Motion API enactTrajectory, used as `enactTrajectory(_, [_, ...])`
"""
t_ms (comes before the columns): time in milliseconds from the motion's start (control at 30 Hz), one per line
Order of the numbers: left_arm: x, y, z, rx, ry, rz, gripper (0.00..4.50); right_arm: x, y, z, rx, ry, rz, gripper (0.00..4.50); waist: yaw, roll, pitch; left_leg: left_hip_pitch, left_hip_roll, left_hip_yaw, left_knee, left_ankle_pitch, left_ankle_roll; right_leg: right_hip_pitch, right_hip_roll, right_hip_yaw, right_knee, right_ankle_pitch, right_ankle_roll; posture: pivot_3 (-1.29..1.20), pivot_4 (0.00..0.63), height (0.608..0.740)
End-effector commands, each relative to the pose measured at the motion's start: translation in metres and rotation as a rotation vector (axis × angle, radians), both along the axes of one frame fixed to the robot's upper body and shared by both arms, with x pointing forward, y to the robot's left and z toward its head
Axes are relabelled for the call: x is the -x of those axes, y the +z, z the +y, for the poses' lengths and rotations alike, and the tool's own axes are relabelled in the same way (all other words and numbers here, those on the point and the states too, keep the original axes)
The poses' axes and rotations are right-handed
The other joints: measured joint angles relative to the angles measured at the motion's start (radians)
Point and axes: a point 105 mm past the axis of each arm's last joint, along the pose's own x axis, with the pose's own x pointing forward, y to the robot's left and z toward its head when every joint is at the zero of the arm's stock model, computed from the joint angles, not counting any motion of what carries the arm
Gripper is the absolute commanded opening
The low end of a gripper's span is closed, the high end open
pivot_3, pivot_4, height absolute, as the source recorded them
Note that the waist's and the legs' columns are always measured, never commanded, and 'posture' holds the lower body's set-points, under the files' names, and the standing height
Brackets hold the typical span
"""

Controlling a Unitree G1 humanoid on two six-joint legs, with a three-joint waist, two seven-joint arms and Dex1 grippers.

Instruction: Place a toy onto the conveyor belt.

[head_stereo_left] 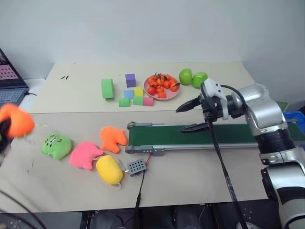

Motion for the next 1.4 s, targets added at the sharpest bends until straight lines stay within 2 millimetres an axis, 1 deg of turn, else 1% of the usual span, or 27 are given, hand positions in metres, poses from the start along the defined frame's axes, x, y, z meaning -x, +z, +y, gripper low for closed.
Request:
enactTrajectory(33, [-0.034,0.041,-0.066,-0.232,-0.137,-0.053,0.66,0.001,0.018,-0.002,-0.023,-0.009,-0.078,4.5,-0.006,0.0,0.0,0.0,0.0,0.0,0.0,0.0,0.0,0.0,0.0,0.001,0.0,0.0,0.001,0.0,0.15,0.74])
enactTrajectory(67, [-0.044,0.053,-0.092,-0.319,-0.2,-0.079,0.66,0.001,0.019,-0.004,-0.025,-0.02,-0.082,4.5,-0.006,0.0,0.0,0.0,0.0,0.001,-0.001,0.0,0.0,0.0,0.0,0.001,0.0,0.0,0.001,0.0,0.15,0.74])
enactTrajectory(100, [-0.05,0.061,-0.115,-0.415,-0.248,-0.103,0.66,0.002,0.02,-0.007,-0.027,-0.032,-0.087,4.5,-0.007,0.0,0.0,0.0,-0.001,0.0,-0.001,0.0,0.0,0.0,0.0,0.0,0.0,0.0,0.001,0.0,0.15,0.74])
enactTrajectory(167, [-0.058,0.068,-0.138,-0.556,-0.289,-0.129,0.66,0.002,0.021,-0.01,-0.03,-0.05,-0.093,4.5,-0.014,0.0,0.0,-0.002,-0.002,0.0,-0.001,0.0,0.0,0.0,0.001,-0.001,0.0,0.001,0.0,0.0,0.15,0.74])
enactTrajectory(200, [-0.063,0.066,-0.156,-0.687,-0.318,-0.137,0.66,0.003,0.021,-0.012,-0.031,-0.065,-0.097,4.5,-0.02,0.0,0.0,-0.002,-0.002,0.0,-0.002,0.0,0.0,-0.001,0.001,0.0,0.0,0.001,0.0,0.0,0.15,0.74])
enactTrajectory(233, [-0.07,0.059,-0.181,-0.949,-0.323,-0.153,0.66,0.003,0.021,-0.016,-0.031,-0.083,-0.099,4.5,-0.028,0.0,0.0,-0.002,-0.002,0.001,-0.003,0.0,0.001,-0.001,0.001,0.0,-0.001,0.001,0.0,0.0,0.15,0.74])
enactTrajectory(267, [-0.074,0.051,-0.203,-1.154,-0.353,-0.185,0.66,0.003,0.02,-0.018,-0.03,-0.099,-0.101,4.5,-0.03,0.0,0.0,-0.002,-0.002,0.002,-0.005,0.0,0.001,-0.002,0.001,0.0,-0.002,0.001,0.0,0.0,0.15,0.74])
enactTrajectory(300, [-0.075,0.045,-0.22,-1.283,-0.386,-0.232,0.66,0.004,0.02,-0.02,-0.031,-0.113,-0.103,4.5,-0.032,0.001,0.0,-0.002,-0.002,0.001,-0.007,0.0,0.0,-0.002,0.002,-0.001,-0.002,0.001,0.0,0.0,0.15,0.74])
enactTrajectory(367, [-0.076,0.039,-0.238,-1.422,-0.419,-0.308,0.66,0.005,0.02,-0.021,-0.036,-0.126,-0.105,4.5,-0.036,0.002,0.0,-0.002,-0.002,0.002,-0.009,0.0,0.001,-0.002,0.001,0.0,-0.003,0.001,0.0,0.0,0.15,0.74])
enactTrajectory(400, [-0.076,0.032,-0.245,-1.534,-0.432,-0.361,0.66,0.006,0.019,-0.022,-0.039,-0.132,-0.105,4.5,-0.04,0.003,0.0,-0.002,-0.002,0.002,-0.009,0.0,0.001,-0.003,0.002,0.0,-0.005,0.001,0.0,0.0,0.15,0.74])
enactTrajectory(433, [-0.077,0.024,-0.251,-1.693,-0.428,-0.432,0.66,0.008,0.019,-0.023,-0.041,-0.142,-0.106,4.5,-0.043,0.003,0.0,-0.002,-0.001,0.003,-0.009,0.0,0.001,-0.003,0.002,0.0,-0.005,0.001,0.0,0.0,0.15,0.74])
enactTrajectory(467, [-0.076,0.017,-0.254,-1.808,-0.434,-0.485,0.66,0.009,0.018,-0.023,-0.043,-0.149,-0.107,4.5,-0.044,0.003,0.001,-0.003,0.0,0.004,-0.009,0.0,0.001,-0.004,0.003,0.001,-0.004,0.001,0.0,0.0,0.15,0.74])
enactTrajectory(500, [-0.08,0.012,-0.251,-1.917,-0.395,-0.537,0.66,0.012,0.018,-0.026,-0.046,-0.16,-0.108,4.5,-0.041,0.003,0.001,-0.003,0.0,0.004,-0.009,0.0,0.001,-0.004,0.004,0.001,-0.004,0.001,0.0,0.0,0.15,0.74])
enactTrajectory(567, [-0.085,0.005,-0.247,-2.044,-0.345,-0.612,0.66,0.014,0.018,-0.028,-0.053,-0.179,-0.109,4.5,-0.037,0.003,0.001,-0.003,0.001,0.004,-0.008,0.0,0.0,-0.004,0.005,0.002,-0.003,0.001,0.0,0.0,0.15,0.74])
enactTrajectory(600, [-0.085,0.001,-0.248,-2.109,-0.311,-0.683,0.66,0.015,0.018,-0.029,-0.056,-0.188,-0.11,4.5,-0.035,0.003,0.001,-0.003,0.001,0.005,-0.007,0.0,0.0,-0.004,0.005,0.002,-0.003,0.002,0.0,0.0,0.15,0.74])
enactTrajectory(667, [-0.075,-0.011,-0.255,-2.216,-0.274,-0.865,0.66,0.016,0.017,-0.03,-0.06,-0.204,-0.113,4.5,-0.032,0.003,0.001,-0.002,0.001,0.005,-0.007,0.0,0.001,-0.004,0.005,0.003,-0.003,0.002,0.0,0.0,0.15,0.74])
enactTrajectory(767, [-0.061,-0.017,-0.261,-2.241,-0.216,-1.082,0.66,0.019,0.016,-0.03,-0.066,-0.207,-0.114,4.5,-0.02,0.003,0.001,-0.002,0.001,0.005,-0.007,0.0,0.001,-0.004,0.005,0.003,-0.003,0.002,0.0,0.0,0.15,0.74])
enactTrajectory(833, [-0.057,-0.015,-0.262,-2.18,-0.173,-1.141,0.66,0.019,0.015,-0.03,-0.07,-0.213,-0.116,4.5,-0.011,0.003,0.001,-0.004,0.0,0.005,-0.007,0.0,0.002,-0.005,0.005,0.003,-0.003,0.002,0.0,0.0,0.15,0.74])
enactTrajectory(900, [-0.053,-0.023,-0.261,-2.187,-0.151,-1.195,0.66,0.019,0.015,-0.029,-0.072,-0.216,-0.117,4.5,-0.007,0.003,0.001,-0.005,0.0,0.005,-0.005,0.0,0.002,-0.006,0.005,0.002,-0.003,0.002,0.0,0.0,0.15,0.74])
enactTrajectory(967, [-0.051,-0.028,-0.26,-2.142,-0.122,-1.21,0.66,0.018,0.015,-0.029,-0.075,-0.221,-0.118,4.5,-0.006,0.003,0.001,-0.006,0.0,0.005,-0.005,0.0,0.002,-0.006,0.005,0.002,-0.002,0.002,0.0,0.0,0.15,0.74])
enactTrajectory(1100, [-0.051,-0.059,-0.259,-2.133,-0.139,-1.202,0.66,0.017,0.014,-0.026,-0.077,-0.222,-0.121,4.5,-0.006,0.003,0.001,-0.003,0.0,0.005,-0.005,0.0,0.002,-0.003,0.005,0.002,-0.002,0.002,0.0,0.0,0.15,0.74])
enactTrajectory(1167, [-0.049,-0.065,-0.259,-2.107,-0.136,-1.211,0.66,0.019,0.014,-0.026,-0.071,-0.215,-0.123,4.5,-0.007,0.003,0.001,-0.003,0.0,0.005,-0.005,0.0,0.002,-0.003,0.005,0.002,-0.002,0.002,0.0,0.0,0.15,0.74])
enactTrajectory(1233, [-0.048,-0.075,-0.257,-2.124,-0.141,-1.208,0.66,0.021,0.015,-0.028,-0.063,-0.213,-0.126,4.5,-0.008,0.003,0.001,-0.003,0.0,0.005,-0.005,0.0,0.002,-0.003,0.005,0.002,-0.002,0.002,0.0,0.0,0.15,0.74])
enactTrajectory(1400, [-0.045,-0.099,-0.254,-2.118,-0.205,-1.171,0.66,0.022,0.019,-0.029,-0.055,-0.216,-0.135,4.5,-0.009,0.003,0.001,-0.003,0.0,0.005,-0.005,0.0,0.002,-0.003,0.005,0.002,-0.002,0.002,0.0,0.0,0.15,0.74])
